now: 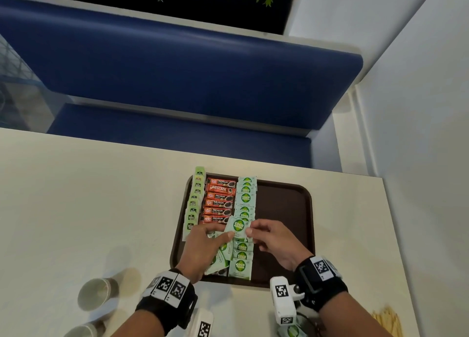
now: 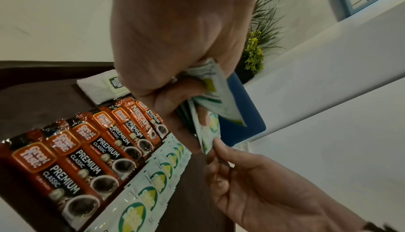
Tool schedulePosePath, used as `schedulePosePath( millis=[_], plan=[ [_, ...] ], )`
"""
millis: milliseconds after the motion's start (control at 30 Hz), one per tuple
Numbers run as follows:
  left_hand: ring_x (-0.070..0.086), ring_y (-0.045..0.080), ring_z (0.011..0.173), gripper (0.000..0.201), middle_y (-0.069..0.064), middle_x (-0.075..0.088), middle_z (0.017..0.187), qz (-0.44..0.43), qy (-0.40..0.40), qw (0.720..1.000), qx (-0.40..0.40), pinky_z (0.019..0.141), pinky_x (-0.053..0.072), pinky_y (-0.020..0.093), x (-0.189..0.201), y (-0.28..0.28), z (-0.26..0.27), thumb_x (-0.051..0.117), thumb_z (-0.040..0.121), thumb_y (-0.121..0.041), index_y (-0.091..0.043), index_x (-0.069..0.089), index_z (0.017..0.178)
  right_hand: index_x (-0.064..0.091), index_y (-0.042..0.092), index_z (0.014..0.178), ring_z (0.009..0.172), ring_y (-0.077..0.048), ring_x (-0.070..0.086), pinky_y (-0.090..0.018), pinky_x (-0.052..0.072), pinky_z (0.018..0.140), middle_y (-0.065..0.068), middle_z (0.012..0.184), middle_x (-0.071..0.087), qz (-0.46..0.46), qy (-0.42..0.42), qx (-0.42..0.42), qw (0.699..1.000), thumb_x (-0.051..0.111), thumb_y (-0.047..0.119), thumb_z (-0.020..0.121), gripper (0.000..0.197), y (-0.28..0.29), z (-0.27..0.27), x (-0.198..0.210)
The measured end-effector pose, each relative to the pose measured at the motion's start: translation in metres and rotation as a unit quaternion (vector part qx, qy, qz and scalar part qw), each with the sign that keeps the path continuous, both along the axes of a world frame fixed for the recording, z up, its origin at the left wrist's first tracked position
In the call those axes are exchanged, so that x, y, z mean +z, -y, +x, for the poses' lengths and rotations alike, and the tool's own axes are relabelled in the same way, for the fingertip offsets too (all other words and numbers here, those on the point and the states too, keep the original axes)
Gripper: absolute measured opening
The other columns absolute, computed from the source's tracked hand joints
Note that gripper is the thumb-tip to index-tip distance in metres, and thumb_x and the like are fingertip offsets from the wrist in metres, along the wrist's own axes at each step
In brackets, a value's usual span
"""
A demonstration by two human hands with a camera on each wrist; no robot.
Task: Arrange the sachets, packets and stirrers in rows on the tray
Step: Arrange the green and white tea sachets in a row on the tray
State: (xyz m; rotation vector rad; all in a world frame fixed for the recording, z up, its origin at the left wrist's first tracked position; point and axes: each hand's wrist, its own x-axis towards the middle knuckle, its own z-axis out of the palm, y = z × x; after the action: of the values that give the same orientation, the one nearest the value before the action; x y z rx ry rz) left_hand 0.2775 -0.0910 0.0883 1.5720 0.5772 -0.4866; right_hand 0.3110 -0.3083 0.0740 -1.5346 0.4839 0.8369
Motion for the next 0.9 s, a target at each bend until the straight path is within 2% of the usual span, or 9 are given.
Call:
schedulePosePath(
  millis=[67, 167, 200, 233, 333, 433, 567, 800, 900],
  plan=[
    [0.076, 0.01, 0.088, 0.009, -0.007, 0.082, 0.103, 0.021, 0.009, 1.0, 0.001, 0.076, 0.058, 0.026, -0.001, -0.003, 0.001, 0.09, 0.086, -0.018, -0.024, 0.087, 0.092, 0.077, 0.017, 0.111, 0.085, -0.009, 0.062, -0.023, 0.047, 0.071, -0.001, 0.106, 0.079, -0.035, 0.042, -0.03, 0.998, 0.074, 0.023, 0.098, 0.014, 0.004, 0.014, -0.002],
    [0.053, 0.0, 0.046, 0.005, -0.003, 0.082, 0.104, 0.026, 0.009, 1.0, 0.006, 0.05, 0.041, 0.018, -0.001, -0.007, 0.003, 0.087, 0.089, -0.016, -0.02, 0.086, 0.091, 0.077, 0.017, 0.108, 0.087, -0.009, 0.064, -0.02, 0.045, 0.073, 0.007, 0.099, 0.075, -0.129, 0.134, -0.079, 0.979, 0.069, 0.022, 0.102, 0.012, 0.008, 0.04, -0.015],
    [0.048, 0.0, 0.043, 0.004, -0.003, 0.082, 0.105, 0.022, 0.009, 1.0, 0.004, 0.048, 0.038, 0.018, -0.001, -0.009, 0.003, 0.086, 0.09, -0.016, -0.019, 0.086, 0.091, 0.076, 0.016, 0.108, 0.09, -0.01, 0.065, -0.02, 0.045, 0.074, 0.006, 0.101, 0.075, -0.162, 0.157, -0.077, 0.971, 0.067, 0.022, 0.102, 0.012, 0.009, 0.049, -0.023],
    [0.052, 0.0, 0.05, 0.004, -0.004, 0.081, 0.106, 0.02, 0.009, 1.0, 0.001, 0.053, 0.04, 0.02, -0.002, -0.01, 0.004, 0.087, 0.09, -0.016, -0.02, 0.086, 0.091, 0.076, 0.015, 0.108, 0.095, -0.012, 0.067, -0.021, 0.045, 0.075, 0.004, 0.104, 0.075, -0.192, 0.169, -0.073, 0.964, 0.067, 0.022, 0.102, 0.013, 0.008, 0.057, -0.032],
    [0.071, 0.005, 0.099, 0.006, -0.012, 0.08, 0.106, 0.019, 0.011, 1.0, -0.003, 0.08, 0.049, 0.022, -0.005, -0.015, 0.004, 0.088, 0.088, -0.018, -0.024, 0.086, 0.088, 0.076, 0.013, 0.111, 0.103, -0.019, 0.068, -0.026, 0.045, 0.084, 0.0, 0.109, 0.075, -0.245, 0.179, -0.042, 0.952, 0.068, 0.02, 0.102, 0.015, 0.004, 0.07, -0.055],
    [0.067, 0.005, 0.115, 0.009, -0.016, 0.081, 0.105, 0.02, 0.003, 1.0, -0.005, 0.096, 0.049, 0.03, -0.01, -0.019, 0.002, 0.089, 0.087, -0.02, -0.028, 0.086, 0.085, 0.076, 0.013, 0.109, 0.103, -0.019, 0.068, -0.028, 0.047, 0.089, -0.001, 0.109, 0.076, -0.258, 0.187, -0.007, 0.948, 0.066, 0.019, 0.102, 0.014, 0.001, 0.072, -0.068],
    [0.066, 0.008, 0.12, 0.009, -0.018, 0.081, 0.105, 0.027, -0.002, 1.0, -0.007, 0.107, 0.05, 0.04, -0.016, -0.023, 0.001, 0.09, 0.087, -0.022, -0.031, 0.086, 0.086, 0.077, 0.014, 0.105, 0.101, -0.018, 0.068, -0.028, 0.045, 0.085, 0.0, 0.106, 0.076, -0.258, 0.186, 0.009, 0.948, 0.065, 0.019, 0.103, 0.013, 0.0, 0.069, -0.073],
    [0.072, 0.01, 0.106, 0.008, -0.01, 0.08, 0.115, 0.036, -0.008, 0.999, -0.002, 0.087, 0.055, 0.028, -0.014, -0.022, 0.001, 0.089, 0.087, -0.023, -0.03, 0.086, 0.086, 0.077, 0.014, 0.102, 0.097, -0.016, 0.068, -0.025, 0.044, 0.083, 0.001, 0.102, 0.075, -0.276, 0.173, -0.007, 0.945, 0.068, 0.018, 0.101, 0.009, -0.005, 0.066, -0.069],
    [0.07, 0.01, 0.111, 0.008, -0.011, 0.08, 0.114, 0.04, -0.009, 0.999, -0.006, 0.096, 0.056, 0.036, -0.014, -0.022, 0.001, 0.089, 0.087, -0.023, -0.03, 0.085, 0.086, 0.076, 0.015, 0.1, 0.095, -0.016, 0.069, -0.026, 0.047, 0.082, 0.002, 0.1, 0.076, -0.28, 0.166, -0.016, 0.945, 0.07, 0.018, 0.1, 0.007, -0.006, 0.063, -0.069]
  ],
)
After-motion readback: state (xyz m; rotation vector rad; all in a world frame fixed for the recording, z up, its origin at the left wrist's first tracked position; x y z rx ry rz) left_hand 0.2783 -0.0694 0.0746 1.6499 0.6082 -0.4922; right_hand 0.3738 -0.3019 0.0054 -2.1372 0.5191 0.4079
